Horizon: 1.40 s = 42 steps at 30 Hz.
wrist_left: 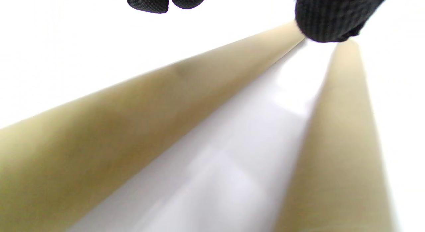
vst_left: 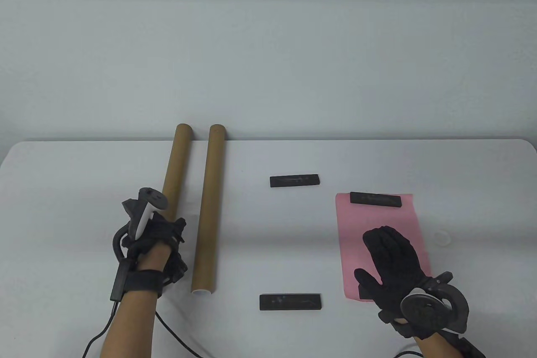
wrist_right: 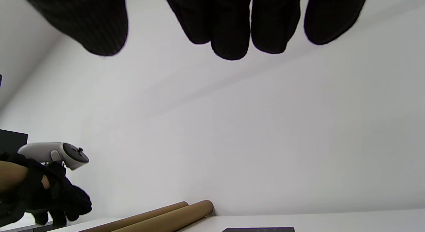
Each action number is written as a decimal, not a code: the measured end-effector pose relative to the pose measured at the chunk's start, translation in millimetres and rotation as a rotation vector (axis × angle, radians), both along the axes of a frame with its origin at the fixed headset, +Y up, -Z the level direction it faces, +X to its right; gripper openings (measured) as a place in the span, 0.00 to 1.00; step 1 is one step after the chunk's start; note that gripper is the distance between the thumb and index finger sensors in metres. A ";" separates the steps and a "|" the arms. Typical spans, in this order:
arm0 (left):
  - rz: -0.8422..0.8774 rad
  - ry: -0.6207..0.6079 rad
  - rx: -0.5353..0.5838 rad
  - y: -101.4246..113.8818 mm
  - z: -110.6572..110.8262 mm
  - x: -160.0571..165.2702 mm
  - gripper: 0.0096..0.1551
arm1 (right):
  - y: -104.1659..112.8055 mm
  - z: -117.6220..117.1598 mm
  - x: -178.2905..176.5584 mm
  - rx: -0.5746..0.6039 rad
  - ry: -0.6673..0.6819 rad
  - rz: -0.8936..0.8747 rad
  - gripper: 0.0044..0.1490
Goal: Roll up papers and store in mailing tubes
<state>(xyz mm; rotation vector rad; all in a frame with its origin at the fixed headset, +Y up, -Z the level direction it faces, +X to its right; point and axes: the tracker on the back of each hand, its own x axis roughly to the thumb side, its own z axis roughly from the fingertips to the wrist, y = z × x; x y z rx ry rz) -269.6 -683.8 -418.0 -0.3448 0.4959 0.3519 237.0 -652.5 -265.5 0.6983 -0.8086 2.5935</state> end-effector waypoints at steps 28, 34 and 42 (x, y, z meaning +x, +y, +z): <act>-0.242 -1.087 -0.080 -72.8 -13.7 379.1 0.58 | 6.1 2.2 11.5 0.038 -0.036 -0.025 0.52; -0.202 -1.067 -0.210 -102.0 -35.0 386.9 0.61 | 3.1 -0.1 13.0 0.017 -0.039 -0.005 0.51; -0.163 -1.018 -0.247 -106.7 -34.3 381.9 0.60 | 3.0 -21.6 17.7 -0.300 -0.012 0.218 0.51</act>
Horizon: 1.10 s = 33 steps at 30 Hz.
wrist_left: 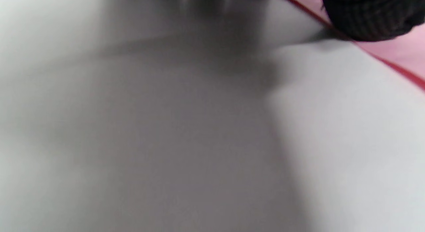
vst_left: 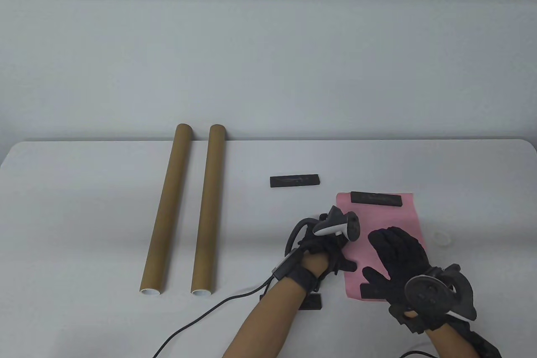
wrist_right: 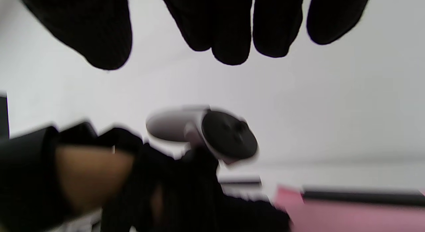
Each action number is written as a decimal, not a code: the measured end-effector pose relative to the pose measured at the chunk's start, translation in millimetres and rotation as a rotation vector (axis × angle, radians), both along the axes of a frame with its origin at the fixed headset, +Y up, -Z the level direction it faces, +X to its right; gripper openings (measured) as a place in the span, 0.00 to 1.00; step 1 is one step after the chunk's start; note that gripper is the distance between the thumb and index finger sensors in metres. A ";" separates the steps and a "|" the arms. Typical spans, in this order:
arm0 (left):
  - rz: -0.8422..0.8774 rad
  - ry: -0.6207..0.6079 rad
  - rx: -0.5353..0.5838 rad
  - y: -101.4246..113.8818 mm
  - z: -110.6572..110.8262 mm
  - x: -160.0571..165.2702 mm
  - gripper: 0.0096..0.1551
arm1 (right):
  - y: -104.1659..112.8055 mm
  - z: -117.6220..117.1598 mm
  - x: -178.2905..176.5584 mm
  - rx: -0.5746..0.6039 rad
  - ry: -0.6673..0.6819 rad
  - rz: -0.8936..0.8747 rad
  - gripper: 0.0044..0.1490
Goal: Roll up papers and store in mailing tubes
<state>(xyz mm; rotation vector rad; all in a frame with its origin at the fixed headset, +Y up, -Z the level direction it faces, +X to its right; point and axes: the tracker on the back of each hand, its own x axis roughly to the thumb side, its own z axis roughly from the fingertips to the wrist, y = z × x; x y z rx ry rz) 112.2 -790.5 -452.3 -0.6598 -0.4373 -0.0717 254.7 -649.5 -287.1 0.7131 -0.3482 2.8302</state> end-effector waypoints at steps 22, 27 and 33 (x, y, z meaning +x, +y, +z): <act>0.048 0.037 -0.031 -4.1 2.7 -5.1 0.60 | -99.9 -41.7 26.8 -0.314 0.056 0.500 0.43; 0.050 0.038 -0.037 -4.1 2.6 -5.4 0.60 | -92.5 -26.9 27.7 -0.280 0.118 0.494 0.43; 0.055 0.040 -0.038 -4.2 2.8 -6.1 0.60 | -98.6 -11.2 29.6 -0.289 0.149 0.481 0.43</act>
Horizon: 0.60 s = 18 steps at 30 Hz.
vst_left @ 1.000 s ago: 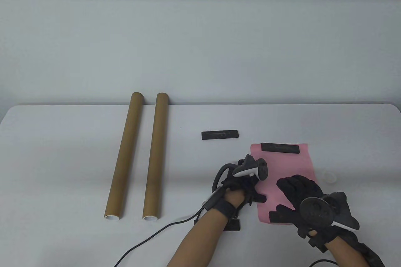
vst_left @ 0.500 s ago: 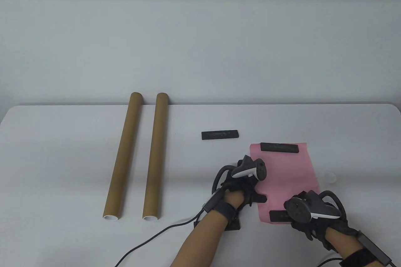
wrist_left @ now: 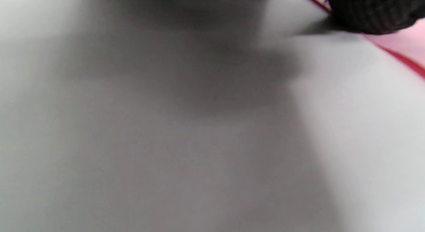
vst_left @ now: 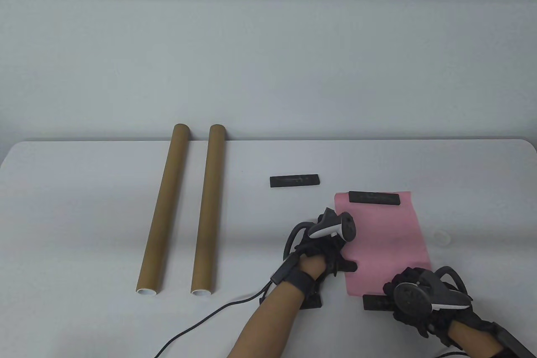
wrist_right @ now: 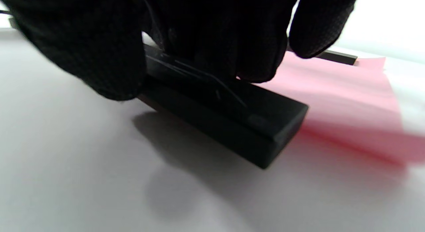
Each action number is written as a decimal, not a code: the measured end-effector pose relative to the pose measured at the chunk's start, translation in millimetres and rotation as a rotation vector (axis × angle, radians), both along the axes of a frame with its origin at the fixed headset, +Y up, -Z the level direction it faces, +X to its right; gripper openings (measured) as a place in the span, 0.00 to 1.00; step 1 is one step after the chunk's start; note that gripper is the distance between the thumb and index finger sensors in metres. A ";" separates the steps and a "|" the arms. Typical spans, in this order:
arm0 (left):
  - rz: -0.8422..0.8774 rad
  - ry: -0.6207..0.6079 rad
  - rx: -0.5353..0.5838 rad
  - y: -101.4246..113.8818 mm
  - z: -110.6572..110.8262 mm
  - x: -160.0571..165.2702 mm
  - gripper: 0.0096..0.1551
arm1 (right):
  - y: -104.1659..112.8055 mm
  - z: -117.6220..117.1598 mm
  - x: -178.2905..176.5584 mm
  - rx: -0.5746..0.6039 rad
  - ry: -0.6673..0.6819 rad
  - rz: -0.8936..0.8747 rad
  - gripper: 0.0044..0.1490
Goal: Roll up papers and store in mailing tubes
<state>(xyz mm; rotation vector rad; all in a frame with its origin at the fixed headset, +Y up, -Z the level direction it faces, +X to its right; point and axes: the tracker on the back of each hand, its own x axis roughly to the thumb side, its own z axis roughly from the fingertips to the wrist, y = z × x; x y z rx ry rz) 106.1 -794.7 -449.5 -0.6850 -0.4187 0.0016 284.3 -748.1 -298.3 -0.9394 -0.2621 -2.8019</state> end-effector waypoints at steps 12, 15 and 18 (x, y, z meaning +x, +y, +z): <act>0.022 0.004 0.001 -1.9 0.0 -1.7 0.60 | 38.2 -17.6 12.8 0.055 -0.049 -0.122 0.46; 0.019 0.005 0.000 -1.9 0.0 -1.7 0.60 | 74.8 -39.2 24.1 0.163 -0.156 -0.245 0.43; 0.019 0.006 -0.001 -2.0 -0.1 -1.9 0.60 | 94.3 -68.1 28.1 0.226 -0.223 -0.252 0.42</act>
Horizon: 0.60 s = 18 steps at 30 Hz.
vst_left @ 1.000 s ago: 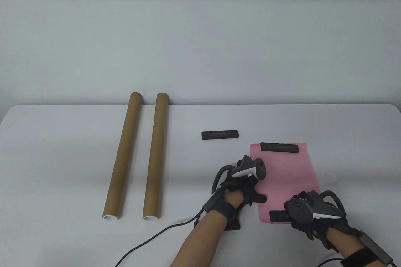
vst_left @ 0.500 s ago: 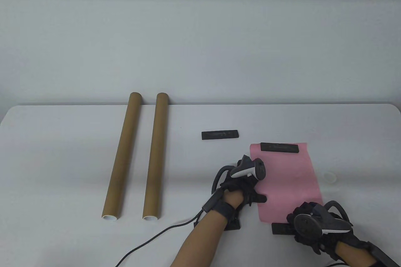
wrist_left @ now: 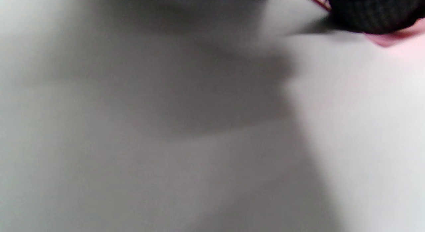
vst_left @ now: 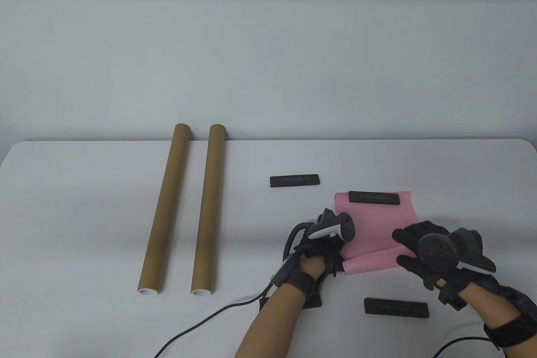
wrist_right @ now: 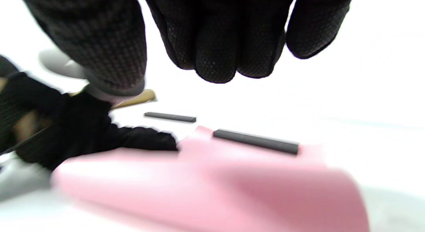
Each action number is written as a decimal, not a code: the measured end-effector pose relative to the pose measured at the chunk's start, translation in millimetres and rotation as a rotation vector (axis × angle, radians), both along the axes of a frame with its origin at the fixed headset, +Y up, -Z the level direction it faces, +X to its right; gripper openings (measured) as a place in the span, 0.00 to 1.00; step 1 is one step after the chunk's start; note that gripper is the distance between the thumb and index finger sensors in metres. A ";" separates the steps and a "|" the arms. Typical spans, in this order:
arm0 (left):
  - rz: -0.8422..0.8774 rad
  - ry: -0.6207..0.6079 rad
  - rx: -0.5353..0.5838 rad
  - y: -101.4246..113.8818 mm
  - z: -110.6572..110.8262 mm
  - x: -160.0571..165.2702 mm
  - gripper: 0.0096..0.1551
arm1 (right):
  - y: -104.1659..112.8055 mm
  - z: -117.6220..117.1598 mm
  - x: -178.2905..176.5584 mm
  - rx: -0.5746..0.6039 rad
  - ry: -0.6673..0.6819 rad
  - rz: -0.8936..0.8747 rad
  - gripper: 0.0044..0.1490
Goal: Roll up papers and store in mailing tubes
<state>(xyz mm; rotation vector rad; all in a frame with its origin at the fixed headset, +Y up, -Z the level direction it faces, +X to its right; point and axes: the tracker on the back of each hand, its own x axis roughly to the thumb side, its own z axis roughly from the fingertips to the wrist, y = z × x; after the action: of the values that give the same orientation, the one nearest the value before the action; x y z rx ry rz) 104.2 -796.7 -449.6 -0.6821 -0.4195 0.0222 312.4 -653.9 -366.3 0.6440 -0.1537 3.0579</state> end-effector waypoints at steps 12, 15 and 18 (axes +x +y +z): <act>0.006 0.002 0.003 -1.1 0.5 -0.8 0.60 | -69.1 -164.2 -26.5 -0.232 -0.220 0.338 0.45; 0.002 0.003 -0.002 -0.8 0.4 -0.4 0.60 | -87.0 -182.5 -29.2 -0.251 -0.243 0.321 0.48; 0.004 0.004 0.000 -1.1 0.7 -1.0 0.60 | -102.6 -193.2 -31.5 -0.259 -0.233 0.326 0.47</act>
<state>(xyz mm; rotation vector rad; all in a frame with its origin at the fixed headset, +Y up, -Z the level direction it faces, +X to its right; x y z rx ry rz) 103.2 -797.8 -448.9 -0.6807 -0.4174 0.0276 280.8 -756.4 -559.6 0.3235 0.3772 3.3673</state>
